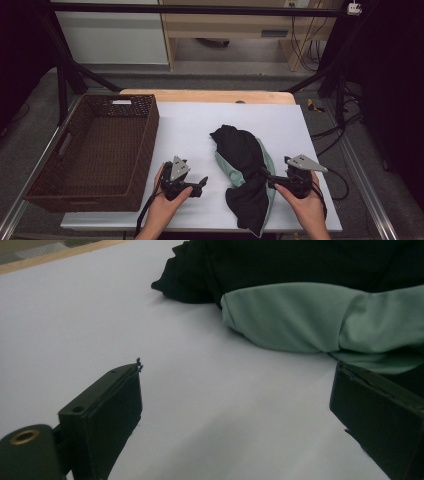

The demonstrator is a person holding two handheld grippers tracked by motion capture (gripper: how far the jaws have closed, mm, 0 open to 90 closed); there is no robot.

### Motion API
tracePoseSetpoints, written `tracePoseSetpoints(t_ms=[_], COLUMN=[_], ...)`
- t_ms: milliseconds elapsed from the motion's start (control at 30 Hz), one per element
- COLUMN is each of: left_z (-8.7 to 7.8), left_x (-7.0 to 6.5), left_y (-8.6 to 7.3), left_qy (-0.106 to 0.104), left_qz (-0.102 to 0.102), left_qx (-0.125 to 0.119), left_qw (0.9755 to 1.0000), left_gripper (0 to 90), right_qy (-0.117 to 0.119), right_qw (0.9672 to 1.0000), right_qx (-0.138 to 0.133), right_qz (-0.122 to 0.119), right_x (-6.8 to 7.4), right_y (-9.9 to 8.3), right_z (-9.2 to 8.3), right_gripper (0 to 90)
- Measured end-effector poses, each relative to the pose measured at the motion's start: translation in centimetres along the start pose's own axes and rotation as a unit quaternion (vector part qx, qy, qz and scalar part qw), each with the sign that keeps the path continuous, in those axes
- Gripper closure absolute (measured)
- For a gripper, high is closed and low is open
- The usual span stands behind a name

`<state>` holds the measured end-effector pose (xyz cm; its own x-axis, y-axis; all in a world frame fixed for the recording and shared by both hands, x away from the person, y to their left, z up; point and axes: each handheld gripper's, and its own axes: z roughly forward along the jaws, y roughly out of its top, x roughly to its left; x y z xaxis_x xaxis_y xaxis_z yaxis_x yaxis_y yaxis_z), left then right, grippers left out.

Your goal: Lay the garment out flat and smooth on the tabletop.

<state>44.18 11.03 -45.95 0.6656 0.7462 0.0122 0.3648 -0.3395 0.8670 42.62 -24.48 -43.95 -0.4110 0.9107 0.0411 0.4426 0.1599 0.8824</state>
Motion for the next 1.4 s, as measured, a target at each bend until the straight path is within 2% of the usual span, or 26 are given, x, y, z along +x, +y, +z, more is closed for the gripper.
tracePoseSetpoints(t_ms=[200, 300, 433, 533, 800, 900, 1000, 1033, 1133, 1300, 1400], left_z=[2.3, 3.2, 4.0, 4.7, 6.7, 7.2, 7.8, 8.0, 8.5, 8.8, 8.6], left_x=[-1.1, -1.6, -2.1, -2.6, -3.6, -4.0, -4.5, -4.5, -4.2, -3.7, -3.4], left_y=[1.5, 2.0, 2.3, 2.2, 2.1, 2.4, 2.6, 2.6, 2.4, 2.3, 2.3], left_qy=[-0.010, -0.011, 0.012, 0.000, -0.009, -0.019, -0.022, -0.025, -0.038, -0.053, -0.057], left_qz=[0.021, 0.028, 0.025, 0.025, 0.027, 0.047, 0.069, 0.069, 0.044, 0.033, 0.028], left_qx=[0.023, 0.031, 0.030, 0.032, 0.044, 0.046, 0.059, 0.062, 0.067, 0.060, 0.060], left_qw=[0.9995, 0.9991, 0.9992, 0.9992, 0.9987, 0.9977, 0.9956, 0.9954, 0.9960, 0.9962, 0.9962], left_gripper=[6.9, 7.6, 12.1, 14.8, 18.5, 28.8, 44.9, 51.7, 65.5, 84.0, 88.0], right_qy=[-0.008, -0.010, -0.013, -0.016, -0.017, -0.017, -0.018, -0.018, -0.019, -0.021, -0.022], right_qw=[0.9998, 0.9998, 0.9997, 0.9997, 0.9996, 0.9996, 0.9996, 0.9996, 0.9996, 0.9996, 0.9995], right_qx=[0.009, 0.011, 0.019, 0.019, 0.020, 0.020, 0.020, 0.020, 0.021, 0.021, 0.024], right_qz=[0.013, 0.010, 0.011, 0.007, 0.007, 0.007, 0.003, 0.002, 0.003, -0.001, -0.001], right_x=[-1.0, -1.1, -1.1, -1.0, -0.9, -0.8, -0.7, -0.7, -0.8, -0.7, -0.8], right_y=[-1.0, -1.1, -1.4, -1.4, -1.5, -1.4, -1.5, -1.5, -1.5, -1.5, -1.6], right_z=[0.4, 0.4, 0.4, 0.5, 0.5, 0.4, 0.4, 0.4, 0.5, 0.4, 0.5], right_gripper=[10.8, 11.0, 11.2, 11.9, 12.2, 12.2, 12.4, 12.4, 12.7, 13.0, 13.0])
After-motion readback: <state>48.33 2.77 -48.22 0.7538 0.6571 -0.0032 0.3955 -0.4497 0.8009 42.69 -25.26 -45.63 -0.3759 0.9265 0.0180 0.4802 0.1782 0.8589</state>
